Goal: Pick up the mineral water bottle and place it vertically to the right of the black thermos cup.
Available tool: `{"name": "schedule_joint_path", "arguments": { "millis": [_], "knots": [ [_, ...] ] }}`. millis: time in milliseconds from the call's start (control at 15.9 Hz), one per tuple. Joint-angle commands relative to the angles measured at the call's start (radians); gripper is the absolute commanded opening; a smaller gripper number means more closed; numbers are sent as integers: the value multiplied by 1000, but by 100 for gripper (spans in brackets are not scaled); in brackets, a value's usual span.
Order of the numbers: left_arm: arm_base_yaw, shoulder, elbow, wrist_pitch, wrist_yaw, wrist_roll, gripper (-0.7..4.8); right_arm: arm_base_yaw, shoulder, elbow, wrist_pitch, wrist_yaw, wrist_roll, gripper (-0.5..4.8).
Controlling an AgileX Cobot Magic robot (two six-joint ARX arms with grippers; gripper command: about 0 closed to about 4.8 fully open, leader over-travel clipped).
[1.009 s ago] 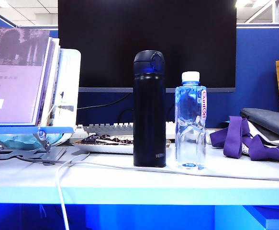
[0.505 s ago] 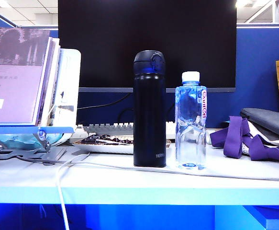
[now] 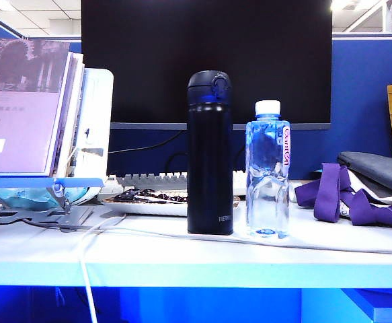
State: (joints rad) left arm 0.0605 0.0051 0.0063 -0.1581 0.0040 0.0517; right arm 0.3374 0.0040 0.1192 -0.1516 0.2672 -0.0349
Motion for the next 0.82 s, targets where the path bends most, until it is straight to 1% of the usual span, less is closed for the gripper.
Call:
{"name": "schedule_joint_path", "arguments": {
  "millis": [63, 189, 379, 442, 631, 757, 820],
  "knots": [
    [1, -3, -1, -11, 0, 0, -3, -76, -1, -33, -10, -54, 40, 13],
    [1, -3, -1, -11, 0, 0, -3, -138, -1, -63, -11, -128, 57, 13],
    [1, -3, -1, -11, 0, 0, -3, -216, 2, -86, -102, -222, 69, 13],
    [1, -3, -1, -11, 0, 0, -3, -232, 4, -87, -94, -247, 70, 12],
    [1, -3, -1, -11, 0, 0, -3, -258, 4, -87, -94, -230, 69, 8],
    [1, -3, -1, -11, 0, 0, -3, -275, 4, -88, -90, -172, 69, 8],
    [1, -3, -1, -11, 0, 0, -3, -278, 4, -88, -90, -172, 69, 8]
  ]
}}
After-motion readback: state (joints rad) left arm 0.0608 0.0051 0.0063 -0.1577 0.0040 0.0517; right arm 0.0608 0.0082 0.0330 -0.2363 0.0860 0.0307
